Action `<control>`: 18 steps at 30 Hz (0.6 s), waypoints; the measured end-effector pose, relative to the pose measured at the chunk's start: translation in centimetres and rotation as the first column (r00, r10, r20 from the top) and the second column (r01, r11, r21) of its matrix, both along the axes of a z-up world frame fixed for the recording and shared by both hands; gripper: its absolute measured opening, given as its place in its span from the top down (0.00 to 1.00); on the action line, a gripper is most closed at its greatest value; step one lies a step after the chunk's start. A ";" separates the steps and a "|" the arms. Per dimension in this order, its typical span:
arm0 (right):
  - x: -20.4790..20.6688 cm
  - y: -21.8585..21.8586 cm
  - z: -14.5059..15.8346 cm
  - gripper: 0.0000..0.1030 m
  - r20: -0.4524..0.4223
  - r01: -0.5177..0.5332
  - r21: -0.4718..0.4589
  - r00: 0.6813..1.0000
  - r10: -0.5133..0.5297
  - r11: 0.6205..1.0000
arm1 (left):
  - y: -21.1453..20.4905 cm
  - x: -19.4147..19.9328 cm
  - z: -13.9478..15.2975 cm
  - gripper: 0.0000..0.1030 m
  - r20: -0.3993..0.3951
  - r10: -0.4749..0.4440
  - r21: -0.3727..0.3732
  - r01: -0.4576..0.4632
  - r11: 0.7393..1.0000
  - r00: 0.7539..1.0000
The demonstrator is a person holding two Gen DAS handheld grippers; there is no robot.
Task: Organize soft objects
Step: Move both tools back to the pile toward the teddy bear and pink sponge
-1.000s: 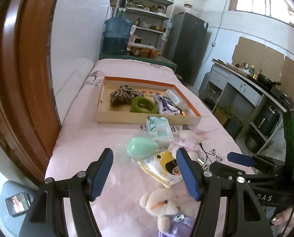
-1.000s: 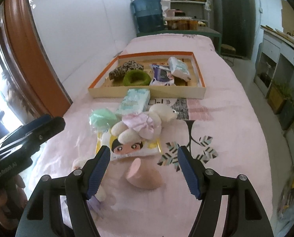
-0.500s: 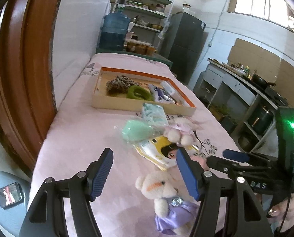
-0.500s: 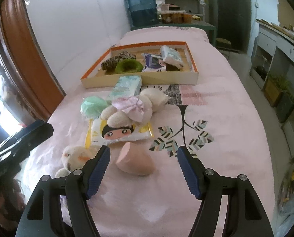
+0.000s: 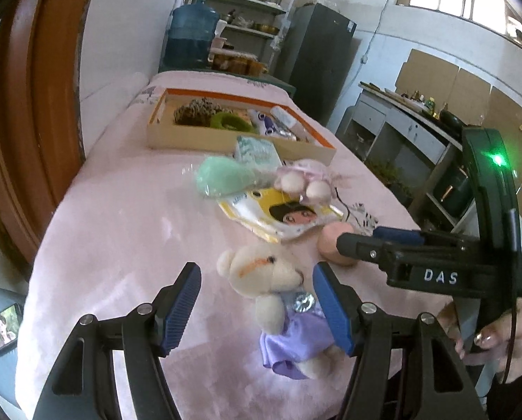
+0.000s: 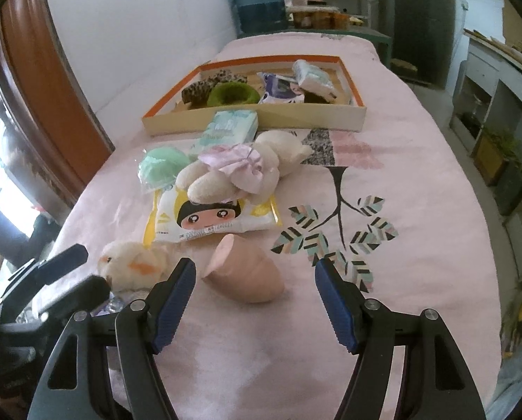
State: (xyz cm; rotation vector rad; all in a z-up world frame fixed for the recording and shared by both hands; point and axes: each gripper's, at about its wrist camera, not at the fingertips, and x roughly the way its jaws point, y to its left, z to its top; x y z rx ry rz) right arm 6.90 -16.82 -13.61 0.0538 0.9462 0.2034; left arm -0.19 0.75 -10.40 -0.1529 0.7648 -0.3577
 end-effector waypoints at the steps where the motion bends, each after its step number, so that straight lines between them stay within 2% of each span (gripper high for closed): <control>1: 0.2 0.0 -0.2 0.30 -0.003 -0.001 -0.003 1.000 0.001 1.000 | -0.1 0.0 -0.2 0.36 -0.006 -0.002 0.002 0.002 1.000 1.000; 16: 1.2 0.6 -1.6 0.30 -0.031 -0.054 0.020 0.998 0.054 0.998 | -1.5 0.5 -2.4 0.36 -0.060 -0.035 0.010 0.036 0.999 0.998; 17: 1.2 0.6 -1.6 0.35 -0.031 -0.057 0.021 0.998 0.057 0.998 | -1.6 0.6 -2.6 0.36 -0.070 -0.037 0.012 0.038 0.999 0.997; 18: 1.2 0.6 -1.7 0.47 -0.031 -0.060 0.023 0.998 0.061 0.998 | -1.8 0.8 -2.8 0.36 -0.079 -0.042 0.018 0.044 0.999 0.996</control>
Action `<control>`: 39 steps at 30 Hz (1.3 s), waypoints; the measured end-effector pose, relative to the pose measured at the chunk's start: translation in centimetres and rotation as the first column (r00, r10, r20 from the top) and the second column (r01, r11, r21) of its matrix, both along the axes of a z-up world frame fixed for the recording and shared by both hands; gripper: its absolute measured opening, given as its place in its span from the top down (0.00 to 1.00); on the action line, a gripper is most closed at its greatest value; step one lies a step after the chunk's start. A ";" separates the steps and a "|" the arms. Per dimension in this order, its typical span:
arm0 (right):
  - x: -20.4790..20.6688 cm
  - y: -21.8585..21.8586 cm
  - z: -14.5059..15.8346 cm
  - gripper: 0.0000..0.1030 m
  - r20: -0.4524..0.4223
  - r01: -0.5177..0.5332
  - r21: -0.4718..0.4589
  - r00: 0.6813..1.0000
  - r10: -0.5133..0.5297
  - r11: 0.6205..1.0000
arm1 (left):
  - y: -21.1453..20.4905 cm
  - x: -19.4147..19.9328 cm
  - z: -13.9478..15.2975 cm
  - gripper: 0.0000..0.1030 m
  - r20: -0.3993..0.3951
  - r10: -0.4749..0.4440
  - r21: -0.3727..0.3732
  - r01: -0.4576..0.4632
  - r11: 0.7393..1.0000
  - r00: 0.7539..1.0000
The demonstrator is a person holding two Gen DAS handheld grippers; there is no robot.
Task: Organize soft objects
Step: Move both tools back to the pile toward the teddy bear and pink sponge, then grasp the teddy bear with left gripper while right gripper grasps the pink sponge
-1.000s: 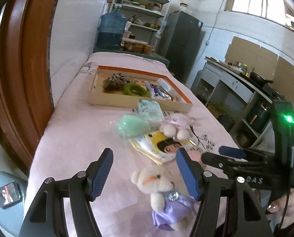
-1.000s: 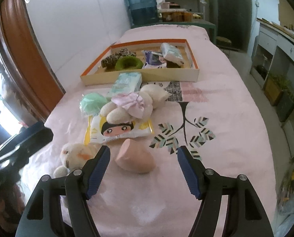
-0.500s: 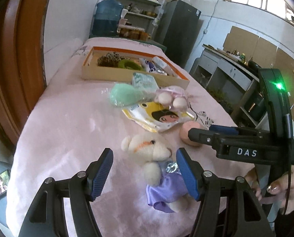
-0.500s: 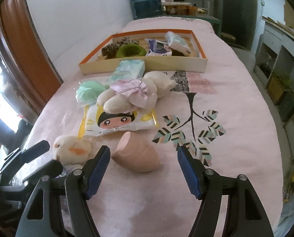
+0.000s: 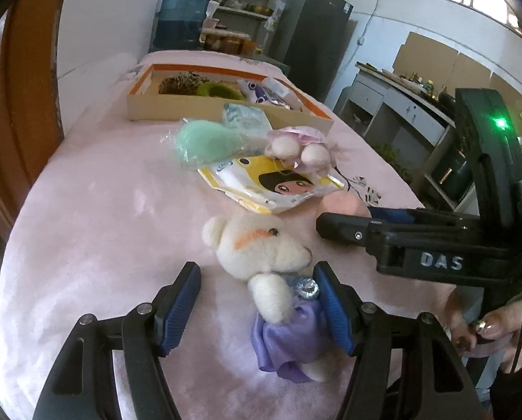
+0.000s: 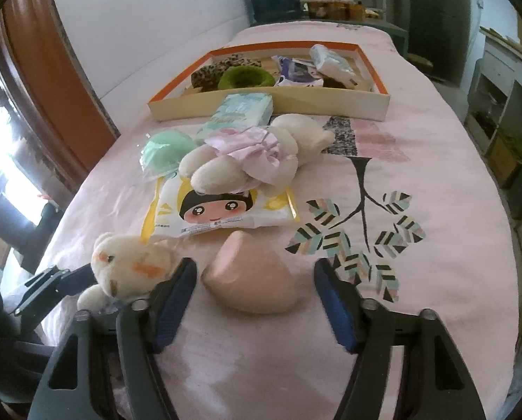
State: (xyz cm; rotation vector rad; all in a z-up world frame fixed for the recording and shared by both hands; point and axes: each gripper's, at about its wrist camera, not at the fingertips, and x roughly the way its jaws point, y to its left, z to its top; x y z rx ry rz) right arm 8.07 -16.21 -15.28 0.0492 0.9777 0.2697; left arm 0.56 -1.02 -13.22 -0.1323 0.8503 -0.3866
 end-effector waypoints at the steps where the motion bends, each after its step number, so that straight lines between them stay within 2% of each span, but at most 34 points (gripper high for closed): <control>1: -0.1 0.0 0.0 0.49 -0.002 -0.004 0.008 1.000 0.004 1.000 | -0.1 -0.1 0.0 0.36 0.006 -0.001 0.003 0.001 1.000 1.000; 4: -0.1 0.1 0.0 0.50 0.003 -0.008 0.002 1.000 0.008 1.000 | 0.0 -0.2 -0.1 0.37 0.013 0.009 -0.005 -0.009 1.000 1.000; 8: -0.3 0.2 0.1 0.51 0.007 -0.014 -0.005 1.000 0.014 1.000 | 0.2 -0.3 -0.2 0.54 0.020 0.011 -0.028 -0.010 1.000 1.000; 10: -0.3 0.2 0.1 0.51 0.007 -0.014 -0.005 1.000 0.014 1.000 | 0.3 -0.3 -0.2 0.55 0.016 -0.008 -0.058 0.009 0.998 1.000; 29: -0.7 0.0 0.7 0.51 0.015 -0.009 0.006 1.000 0.008 1.000 | 0.0 -0.6 0.2 0.58 0.028 -0.013 -0.053 0.014 0.998 1.000; 35: -0.9 0.1 1.5 0.51 0.041 -0.005 0.000 0.999 0.005 1.000 | 0.2 -0.6 1.2 0.59 0.044 -0.008 -0.054 0.010 0.998 0.999; 39: -1.0 0.4 2.3 0.51 0.080 0.003 -0.025 0.997 -0.001 1.000 | 0.2 -0.3 2.1 0.59 0.067 0.006 -0.023 -0.005 1.000 0.998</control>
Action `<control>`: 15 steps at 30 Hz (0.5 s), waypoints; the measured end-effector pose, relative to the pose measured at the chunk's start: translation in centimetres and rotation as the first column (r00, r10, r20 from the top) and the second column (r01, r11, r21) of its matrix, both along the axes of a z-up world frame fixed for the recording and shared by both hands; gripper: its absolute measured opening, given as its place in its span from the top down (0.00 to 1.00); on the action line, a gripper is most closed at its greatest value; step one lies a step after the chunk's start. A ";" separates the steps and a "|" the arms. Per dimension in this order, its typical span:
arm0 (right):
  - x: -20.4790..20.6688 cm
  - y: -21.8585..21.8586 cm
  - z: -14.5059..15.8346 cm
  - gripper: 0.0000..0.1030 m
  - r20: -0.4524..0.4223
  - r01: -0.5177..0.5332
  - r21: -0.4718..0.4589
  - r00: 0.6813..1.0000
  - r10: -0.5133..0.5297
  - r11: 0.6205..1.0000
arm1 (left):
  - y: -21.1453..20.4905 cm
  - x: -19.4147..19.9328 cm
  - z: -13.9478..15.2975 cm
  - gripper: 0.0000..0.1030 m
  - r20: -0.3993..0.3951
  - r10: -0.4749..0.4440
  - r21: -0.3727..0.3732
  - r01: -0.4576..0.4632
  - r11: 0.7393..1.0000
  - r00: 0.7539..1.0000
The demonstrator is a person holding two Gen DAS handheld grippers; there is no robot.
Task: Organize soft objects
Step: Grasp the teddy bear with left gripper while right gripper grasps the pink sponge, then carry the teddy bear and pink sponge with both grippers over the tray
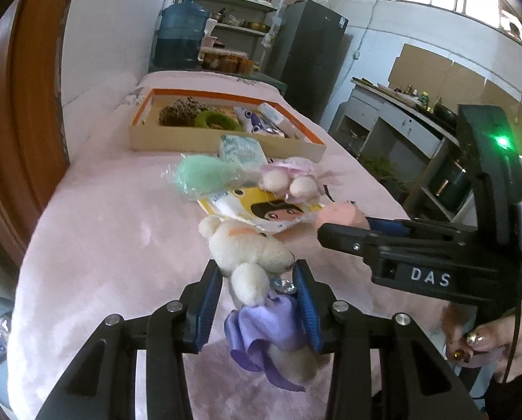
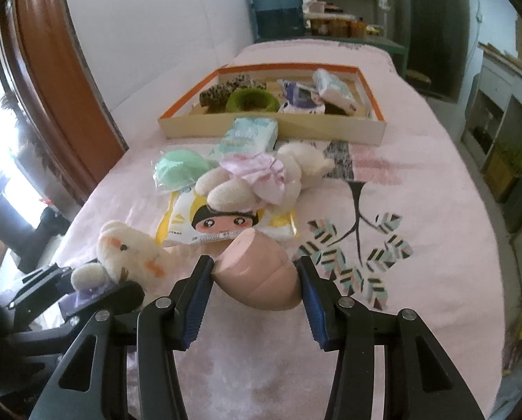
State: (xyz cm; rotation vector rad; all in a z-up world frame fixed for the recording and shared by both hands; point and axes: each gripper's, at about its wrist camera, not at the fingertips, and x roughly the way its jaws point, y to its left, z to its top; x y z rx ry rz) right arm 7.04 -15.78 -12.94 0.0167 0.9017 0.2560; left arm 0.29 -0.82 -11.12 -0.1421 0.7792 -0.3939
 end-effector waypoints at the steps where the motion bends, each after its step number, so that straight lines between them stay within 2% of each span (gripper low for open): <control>1: 0.0 0.0 0.2 0.51 0.007 0.001 -0.003 1.000 -0.001 1.000 | 0.0 0.2 0.2 0.59 0.004 0.004 0.005 -0.004 1.000 1.000; 7: -0.1 0.3 1.1 0.51 0.042 0.008 -0.014 0.999 -0.008 1.000 | 0.4 0.9 1.2 0.59 0.030 0.020 0.025 -0.021 0.999 0.999; 15: 0.0 0.4 1.8 0.51 0.057 0.008 -0.007 0.998 -0.008 1.000 | 1.1 1.3 3.5 0.60 0.092 0.023 0.004 -0.023 1.000 0.996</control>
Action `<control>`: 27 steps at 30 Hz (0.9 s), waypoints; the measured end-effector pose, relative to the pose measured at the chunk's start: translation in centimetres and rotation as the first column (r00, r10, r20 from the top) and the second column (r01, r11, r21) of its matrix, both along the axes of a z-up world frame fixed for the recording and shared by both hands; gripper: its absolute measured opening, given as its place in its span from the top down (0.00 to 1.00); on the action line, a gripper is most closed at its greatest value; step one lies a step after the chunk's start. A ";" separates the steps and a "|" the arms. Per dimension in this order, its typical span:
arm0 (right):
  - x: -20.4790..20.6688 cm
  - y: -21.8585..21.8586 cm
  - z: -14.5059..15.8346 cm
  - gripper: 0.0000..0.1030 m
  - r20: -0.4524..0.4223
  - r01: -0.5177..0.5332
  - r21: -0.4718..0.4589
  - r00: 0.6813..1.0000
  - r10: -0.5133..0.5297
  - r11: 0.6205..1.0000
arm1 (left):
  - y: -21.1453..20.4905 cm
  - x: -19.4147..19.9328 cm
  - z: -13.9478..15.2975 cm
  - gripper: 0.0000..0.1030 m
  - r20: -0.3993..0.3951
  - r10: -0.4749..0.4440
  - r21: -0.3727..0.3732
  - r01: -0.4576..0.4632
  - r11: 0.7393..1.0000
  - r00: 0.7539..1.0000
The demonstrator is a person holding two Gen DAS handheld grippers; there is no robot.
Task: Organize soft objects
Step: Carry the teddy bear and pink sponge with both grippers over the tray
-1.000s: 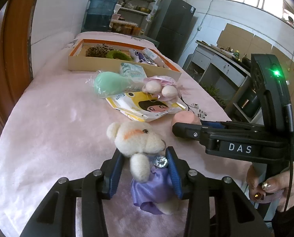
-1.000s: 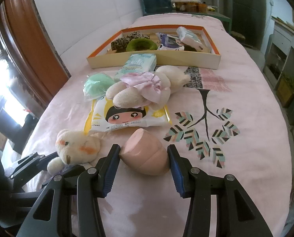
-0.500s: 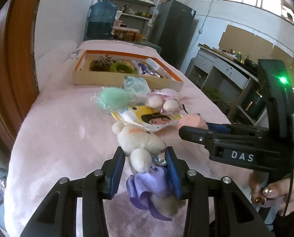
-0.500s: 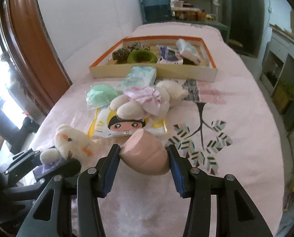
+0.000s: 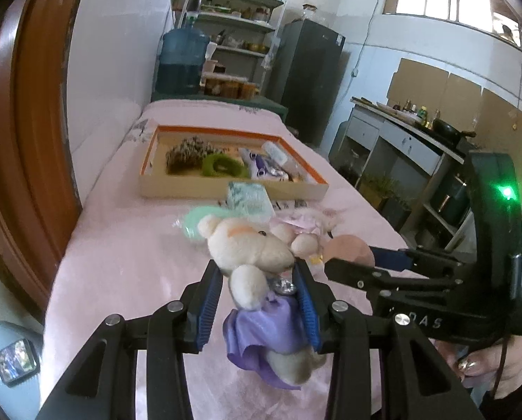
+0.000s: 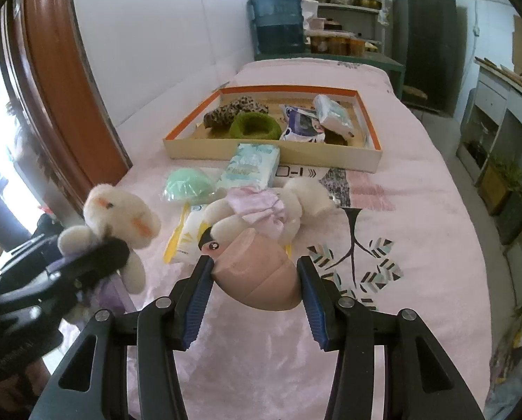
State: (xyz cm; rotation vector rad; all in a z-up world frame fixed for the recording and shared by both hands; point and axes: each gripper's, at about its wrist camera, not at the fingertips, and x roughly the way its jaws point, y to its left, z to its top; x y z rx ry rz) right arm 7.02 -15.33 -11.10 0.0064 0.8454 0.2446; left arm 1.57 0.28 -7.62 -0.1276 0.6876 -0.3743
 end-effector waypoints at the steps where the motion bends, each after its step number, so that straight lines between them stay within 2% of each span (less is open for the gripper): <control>1: 0.0 0.0 0.1 0.51 0.002 0.001 0.000 1.000 -0.001 1.000 | 0.1 0.0 0.3 0.60 0.007 0.001 0.003 -0.001 1.000 1.000; 13: 0.8 0.4 1.8 0.51 0.051 0.005 0.005 0.999 -0.005 1.000 | 0.2 2.0 2.5 0.60 0.062 0.045 0.071 -0.049 0.996 0.997; 27: 2.8 0.8 2.6 0.51 0.066 0.000 0.008 0.998 -0.001 1.000 | 0.4 4.8 3.2 0.60 0.067 0.060 0.087 -0.066 0.994 0.996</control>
